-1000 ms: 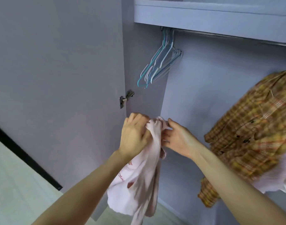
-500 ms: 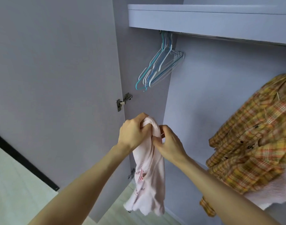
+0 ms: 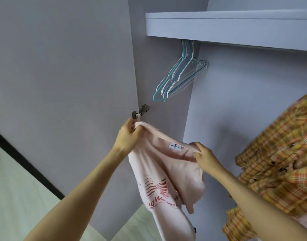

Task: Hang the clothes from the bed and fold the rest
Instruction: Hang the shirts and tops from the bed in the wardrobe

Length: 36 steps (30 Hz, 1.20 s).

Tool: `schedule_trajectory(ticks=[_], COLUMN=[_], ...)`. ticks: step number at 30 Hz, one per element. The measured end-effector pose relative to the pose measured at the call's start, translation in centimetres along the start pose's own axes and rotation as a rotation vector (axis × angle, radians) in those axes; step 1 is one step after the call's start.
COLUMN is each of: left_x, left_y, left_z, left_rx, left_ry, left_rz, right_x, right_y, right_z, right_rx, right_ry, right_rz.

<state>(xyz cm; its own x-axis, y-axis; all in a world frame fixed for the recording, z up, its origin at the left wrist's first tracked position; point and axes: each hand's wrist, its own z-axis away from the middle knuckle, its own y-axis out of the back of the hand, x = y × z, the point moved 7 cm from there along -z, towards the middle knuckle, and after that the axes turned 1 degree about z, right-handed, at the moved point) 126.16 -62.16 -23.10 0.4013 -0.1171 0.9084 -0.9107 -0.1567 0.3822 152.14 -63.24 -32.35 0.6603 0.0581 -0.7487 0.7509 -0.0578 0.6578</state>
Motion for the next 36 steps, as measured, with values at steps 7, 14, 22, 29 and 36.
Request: schedule_trajectory(ticks=[7,14,22,29,36], left_x=[-2.7,1.7,0.8,1.6,-0.7], left_y=[0.6,4.2,2.8,2.5,2.9], left_z=[0.6,0.1,-5.9,-9.6,-10.4], left_rx=[-0.068,0.218,-0.047,0.150,0.200], left_ry=[-0.015,-0.473,-0.229,-0.198,-0.160], left_rz=[-0.754,-0.465,-0.330,-0.327,-0.317], right_x=[-2.1,-7.7,-6.4,-8.5,-8.1], right_y=[3.3,5.6,1.5,1.0,-1.4], right_z=[-4.6,-5.4,-11.2,-19.4,-23.3], right_rx=[0.011,0.422,-0.216,0.120,0.220], right_ry=[-0.025,0.264,-0.288,-0.287,-0.467], right_rz=[0.424,0.183,-0.444,-0.519,-0.701])
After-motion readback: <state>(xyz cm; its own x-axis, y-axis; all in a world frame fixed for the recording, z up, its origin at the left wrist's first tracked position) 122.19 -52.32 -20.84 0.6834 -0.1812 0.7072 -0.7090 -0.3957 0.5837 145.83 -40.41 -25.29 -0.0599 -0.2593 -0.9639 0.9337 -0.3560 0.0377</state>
